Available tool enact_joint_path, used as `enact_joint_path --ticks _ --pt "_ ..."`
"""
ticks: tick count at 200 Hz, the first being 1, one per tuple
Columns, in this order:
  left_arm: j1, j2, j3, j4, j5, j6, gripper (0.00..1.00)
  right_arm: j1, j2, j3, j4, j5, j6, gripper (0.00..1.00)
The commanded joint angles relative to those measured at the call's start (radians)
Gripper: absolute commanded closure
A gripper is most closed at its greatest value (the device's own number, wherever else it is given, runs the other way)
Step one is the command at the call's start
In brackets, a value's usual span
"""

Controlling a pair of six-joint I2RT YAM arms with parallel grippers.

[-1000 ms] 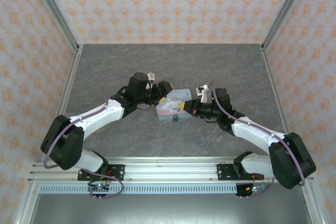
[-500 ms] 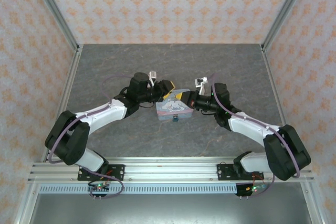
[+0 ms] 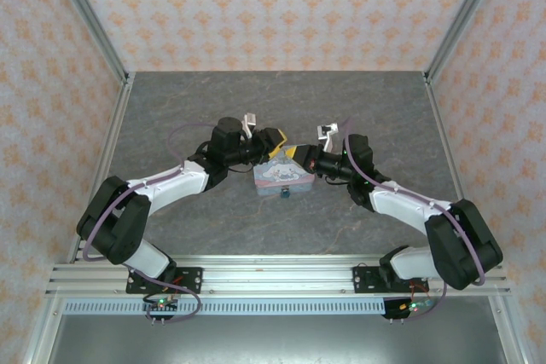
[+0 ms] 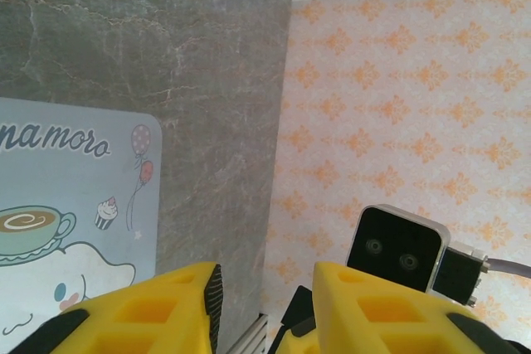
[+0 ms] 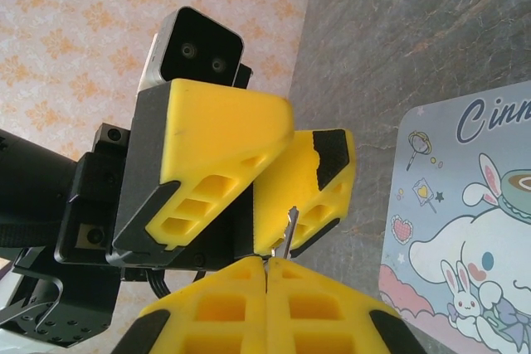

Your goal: Unlock a padlock with a key

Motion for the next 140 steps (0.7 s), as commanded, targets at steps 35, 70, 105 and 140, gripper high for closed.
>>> enact_joint_path --ticks 35,70,105,140 --pt "-0.013 0.014 -0.008 0.055 0.020 -0.017 0.66 -0.006 0.023 0.038 0.065 0.017 0.009 1.00" --pt "-0.019 0.026 -0.010 0.048 0.017 -0.012 0.67 -0.006 0.029 0.043 0.068 0.020 0.011 1.00" --pt "-0.025 0.033 -0.012 0.036 0.014 -0.009 0.66 -0.006 0.028 0.042 0.058 0.026 0.006 1.00" --pt "-0.031 0.029 0.002 0.012 0.012 0.003 0.72 -0.006 0.027 0.039 0.049 0.034 0.000 1.00"
